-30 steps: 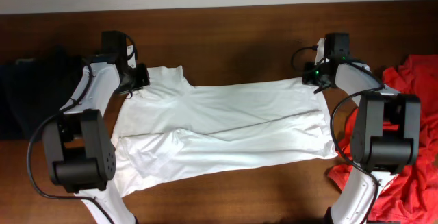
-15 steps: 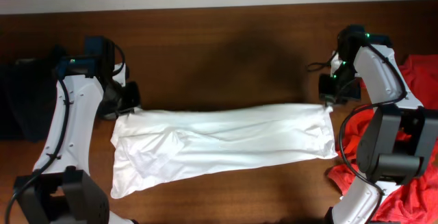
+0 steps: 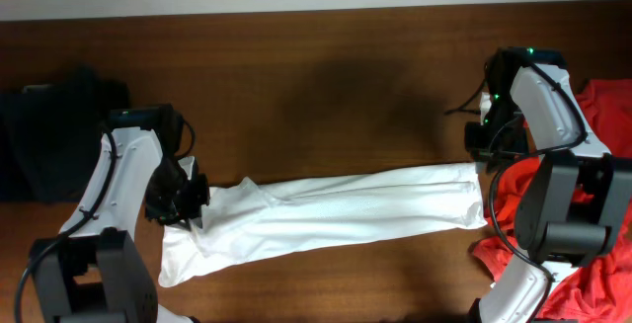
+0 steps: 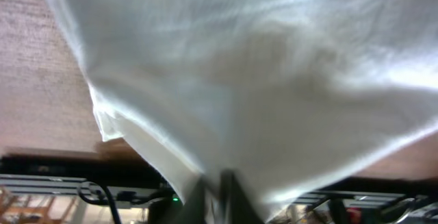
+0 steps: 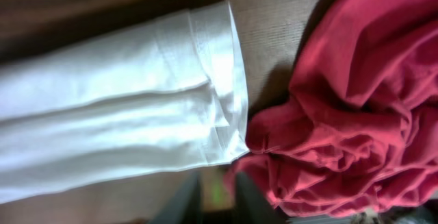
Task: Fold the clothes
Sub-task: 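Fold the top half down toward the bottom edge with both grippers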
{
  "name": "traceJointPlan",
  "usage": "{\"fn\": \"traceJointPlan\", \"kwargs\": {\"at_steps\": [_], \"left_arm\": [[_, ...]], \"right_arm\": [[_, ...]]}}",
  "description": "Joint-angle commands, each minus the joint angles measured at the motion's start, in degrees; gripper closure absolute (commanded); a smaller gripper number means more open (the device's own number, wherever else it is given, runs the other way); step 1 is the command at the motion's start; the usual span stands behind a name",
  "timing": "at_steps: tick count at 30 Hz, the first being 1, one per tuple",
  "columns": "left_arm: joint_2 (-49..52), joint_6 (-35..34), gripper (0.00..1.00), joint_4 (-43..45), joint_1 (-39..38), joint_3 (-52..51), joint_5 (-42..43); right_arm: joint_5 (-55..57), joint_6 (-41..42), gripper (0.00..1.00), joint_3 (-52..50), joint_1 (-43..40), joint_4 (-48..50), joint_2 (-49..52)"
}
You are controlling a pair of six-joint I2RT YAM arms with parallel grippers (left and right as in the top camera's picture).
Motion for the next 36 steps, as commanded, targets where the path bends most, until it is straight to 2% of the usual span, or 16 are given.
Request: {"fn": "traceJointPlan", "kwargs": {"at_steps": [1, 5, 7, 8, 9, 12, 15, 17, 23, 28, 29, 31, 32, 33, 34, 36], "left_arm": [[-0.9, -0.4, 0.05, 1.2, 0.1, -0.3, -3.2], [-0.9, -3.0, 0.06, 6.9, 0.1, -0.3, -1.7], [-0.9, -2.9, 0.11, 10.6, -0.1, -0.3, 4.3], [-0.9, -2.9, 0.19, 12.9, -0.9, -0.3, 6.7], [-0.9, -2.9, 0.21, 13.7, -1.5, -0.3, 6.8], [-0.9, -3.0, 0.21, 13.9, -2.4, -0.3, 6.4], [-0.9, -3.0, 0.21, 13.8, -2.4, -0.3, 3.1], [-0.9, -3.0, 0.2, 13.9, -2.4, -0.3, 2.3], [-0.9, -3.0, 0.2, 15.1, -2.4, -0.3, 2.3], [-0.9, -3.0, 0.19, 15.3, -2.4, -0.3, 2.3], [-0.9, -3.0, 0.2, 15.3, -2.4, -0.3, 2.3], [-0.9, -3.0, 0.2, 15.3, -2.4, -0.3, 2.3], [-0.9, -3.0, 0.19, 15.3, -2.4, -0.3, 2.3], [-0.9, -3.0, 0.19, 15.3, -2.4, -0.3, 2.1], [-0.9, -3.0, 0.19, 15.3, -2.4, -0.3, 1.4], [-0.9, -2.9, 0.19, 15.1, -2.4, -0.3, -0.7]], "right_arm": [[1.3, 0.2, 0.75, 0.3, -0.3, -1.3, -0.7], [2.1, 0.2, 0.68, 0.3, -0.3, -1.3, -0.7], [2.3, 0.2, 0.67, 0.3, -0.3, -1.3, -0.7], [2.8, -0.2, 0.67, 0.3, -0.3, -1.1, -0.7], [2.6, -1.2, 0.67, 0.3, -0.3, -0.8, -0.7], [0.9, -4.7, 0.62, -0.6, -2.8, 1.5, -0.7], [-10.0, -13.4, 0.53, -6.5, -6.4, 7.1, -0.7], [-12.6, -16.2, 0.51, -10.2, -7.7, 10.3, -0.7], [-12.9, -18.2, 0.43, -18.4, -8.3, 18.6, -0.7], [-15.5, -17.6, 0.43, -24.3, -8.3, 24.3, -0.7], [-17.2, -17.6, 0.49, -24.7, -8.3, 24.9, -0.7], [-17.5, -17.6, 0.74, -24.6, -8.3, 25.3, -0.7], [-17.5, -17.6, 0.79, -24.6, -8.4, 25.3, -0.7], [-17.5, -17.6, 0.91, -24.4, -8.4, 25.2, -0.7], [-17.5, -17.6, 0.96, -23.6, -8.4, 24.8, -0.7], [-17.4, -17.6, 0.96, -20.3, -8.4, 22.1, -0.7]]}}
